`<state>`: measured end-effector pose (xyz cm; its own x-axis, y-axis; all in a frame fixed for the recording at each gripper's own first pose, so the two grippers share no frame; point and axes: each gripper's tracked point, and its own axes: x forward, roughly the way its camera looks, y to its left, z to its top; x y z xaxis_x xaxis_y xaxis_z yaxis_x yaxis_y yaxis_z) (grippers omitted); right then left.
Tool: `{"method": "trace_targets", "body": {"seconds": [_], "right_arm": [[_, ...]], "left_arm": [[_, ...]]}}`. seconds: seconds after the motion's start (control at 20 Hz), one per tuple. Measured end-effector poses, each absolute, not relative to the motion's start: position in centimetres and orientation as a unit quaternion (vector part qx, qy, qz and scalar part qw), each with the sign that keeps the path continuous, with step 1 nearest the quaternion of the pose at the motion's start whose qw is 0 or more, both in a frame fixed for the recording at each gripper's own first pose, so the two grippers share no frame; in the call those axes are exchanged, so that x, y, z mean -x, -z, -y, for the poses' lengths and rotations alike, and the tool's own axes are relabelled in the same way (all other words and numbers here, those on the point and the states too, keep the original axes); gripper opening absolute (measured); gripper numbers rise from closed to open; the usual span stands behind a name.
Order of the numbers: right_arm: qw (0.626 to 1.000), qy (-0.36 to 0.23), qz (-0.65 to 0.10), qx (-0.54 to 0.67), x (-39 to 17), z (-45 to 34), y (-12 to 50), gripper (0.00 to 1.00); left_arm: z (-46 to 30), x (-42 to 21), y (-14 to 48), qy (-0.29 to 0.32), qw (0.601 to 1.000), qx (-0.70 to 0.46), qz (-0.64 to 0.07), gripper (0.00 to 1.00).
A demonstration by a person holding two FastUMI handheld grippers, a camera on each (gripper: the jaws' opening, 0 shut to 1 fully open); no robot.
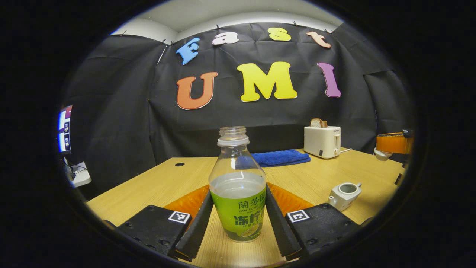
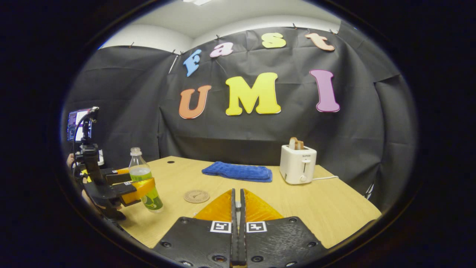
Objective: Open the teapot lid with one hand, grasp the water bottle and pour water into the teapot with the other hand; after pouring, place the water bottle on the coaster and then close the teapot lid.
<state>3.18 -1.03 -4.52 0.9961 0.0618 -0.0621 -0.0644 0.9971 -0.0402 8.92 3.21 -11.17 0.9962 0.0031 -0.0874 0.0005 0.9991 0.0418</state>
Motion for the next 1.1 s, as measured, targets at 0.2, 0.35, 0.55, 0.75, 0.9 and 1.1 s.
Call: {"method": "trace_targets", "body": {"seconds": [0.2, 0.35, 0.55, 0.75, 0.9, 1.1], "right_arm": [[0.999, -0.019, -0.026, 0.018, -3.1, 2.6, 3.8, 0.0], [1.0, -0.004, -0.025, 0.009, -3.3, 4.4, 3.4, 0.0], [1.0, 0.009, -0.021, -0.001, -3.6, 6.4, 2.9, 0.0], [0.999, 0.022, -0.026, -0.002, -4.1, 8.3, 3.5, 0.0], [0.999, 0.031, -0.027, -0.012, -4.1, 9.4, 3.4, 0.0], [0.999, 0.042, -0.027, -0.022, -4.0, 10.6, 3.2, 0.0]], "left_arm": [[-3.7, -8.0, 10.8, -0.03, 0.995, -0.064, -0.064, 0.78], [-3.4, -7.4, 9.4, -0.058, 0.989, -0.128, -0.055, 0.78], [-0.8, -7.5, 9.8, -0.045, 0.961, -0.265, -0.059, 0.77], [0.8, -7.8, 11.6, -0.035, 0.911, -0.401, -0.084, 0.76], [1.4, -8.2, 12.9, -0.031, 0.875, -0.472, -0.102, 0.76], [2.6, -8.5, 12.8, -0.018, 0.834, -0.543, -0.1, 0.76]]}}
